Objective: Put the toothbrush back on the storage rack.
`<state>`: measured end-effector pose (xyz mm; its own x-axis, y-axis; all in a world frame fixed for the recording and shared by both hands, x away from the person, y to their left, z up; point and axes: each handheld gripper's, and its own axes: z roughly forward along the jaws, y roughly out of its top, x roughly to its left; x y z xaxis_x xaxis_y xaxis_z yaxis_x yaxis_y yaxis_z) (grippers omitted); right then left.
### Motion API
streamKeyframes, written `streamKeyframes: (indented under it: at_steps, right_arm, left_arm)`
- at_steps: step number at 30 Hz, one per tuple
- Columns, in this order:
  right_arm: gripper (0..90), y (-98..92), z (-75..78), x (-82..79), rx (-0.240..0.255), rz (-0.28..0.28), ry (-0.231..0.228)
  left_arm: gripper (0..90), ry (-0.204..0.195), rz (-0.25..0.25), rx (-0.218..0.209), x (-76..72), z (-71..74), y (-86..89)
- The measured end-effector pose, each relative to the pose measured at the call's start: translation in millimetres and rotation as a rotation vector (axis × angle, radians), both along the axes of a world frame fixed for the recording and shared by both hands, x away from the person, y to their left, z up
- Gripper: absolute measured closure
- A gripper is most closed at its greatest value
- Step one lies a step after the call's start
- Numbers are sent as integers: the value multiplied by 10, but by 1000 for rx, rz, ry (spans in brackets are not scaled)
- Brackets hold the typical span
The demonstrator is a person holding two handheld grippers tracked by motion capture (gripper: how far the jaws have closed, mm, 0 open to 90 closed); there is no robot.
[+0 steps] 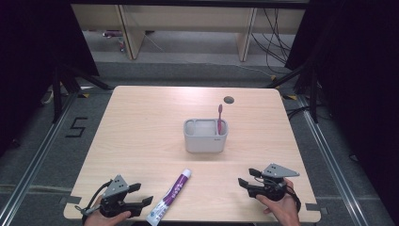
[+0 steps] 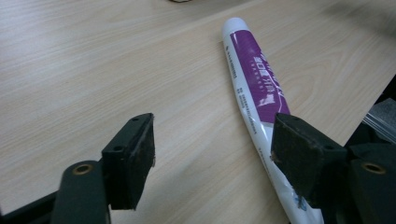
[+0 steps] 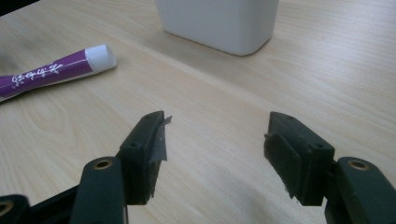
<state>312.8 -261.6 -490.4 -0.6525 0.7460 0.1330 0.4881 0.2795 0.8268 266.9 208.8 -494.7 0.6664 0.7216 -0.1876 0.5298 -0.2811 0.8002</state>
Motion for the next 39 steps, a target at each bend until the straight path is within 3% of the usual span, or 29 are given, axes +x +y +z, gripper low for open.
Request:
streamKeyframes:
  at_steps: [1, 3, 7, 9, 10, 12, 15, 16, 20, 21, 24, 30, 31, 33, 34, 38, 39]
  right_arm:
    - [385, 12, -4, -17, 19, -6, 25]
    - [385, -9, -8, -15, -1, 1, 8]
    - [386, 20, -15, -49, 21, -5, 40]
    - [386, 15, -23, -34, 17, 7, 28]
    - [386, 36, -20, -53, 27, -12, 49]
    - [387, 17, -23, -17, -2, 10, 6]
    - [387, 47, -16, -30, 17, -1, 24]
    - [388, 42, -13, -31, -2, 6, 22]
    - [389, 58, -16, -43, 2, -6, 44]
    - [389, 53, -9, -44, 2, 1, 41]
    - [390, 49, -8, -37, 2, 3, 25]
    - [392, 53, -4, -45, 7, 3, 42]
    - [392, 53, -4, -45, 6, 4, 42]
    - [392, 53, -5, -47, 5, 4, 44]
    - [392, 41, -7, -30, -9, 14, 16]
    - [393, 51, -10, -31, -2, 17, 18]
    - [393, 46, -4, -31, -14, 15, 15]
  left_arm:
    - [330, 3, 4, -7, -8, 3, -13]
    - [370, 0, -10, -8, -21, 11, -14]
    - [447, -14, -34, -15, -61, 44, -35]
    - [552, -41, -63, -7, -96, 55, -55]
    - [597, -55, -71, 11, -115, 60, -67]
    - [690, -67, -81, 5, -145, 65, -92]
    - [777, -92, -102, -4, -176, 90, -115]
    - [813, -89, -104, -4, -185, 98, -123]
    - [886, -81, -126, -7, -209, 101, -172]
    - [893, -76, -138, 16, -212, 107, -172]
    - [895, -73, -159, 6, -229, 102, -220]
    - [897, -59, -194, 7, -269, 92, -311]
    - [897, -61, -210, 33, -271, 95, -317]
    - [897, -56, -212, 9, -300, 88, -363]
    - [897, -61, -217, 8, -310, 79, -383]
    - [897, -40, -243, 10, -353, 38, -468]
    - [897, -39, -257, 37, -353, 30, -475]
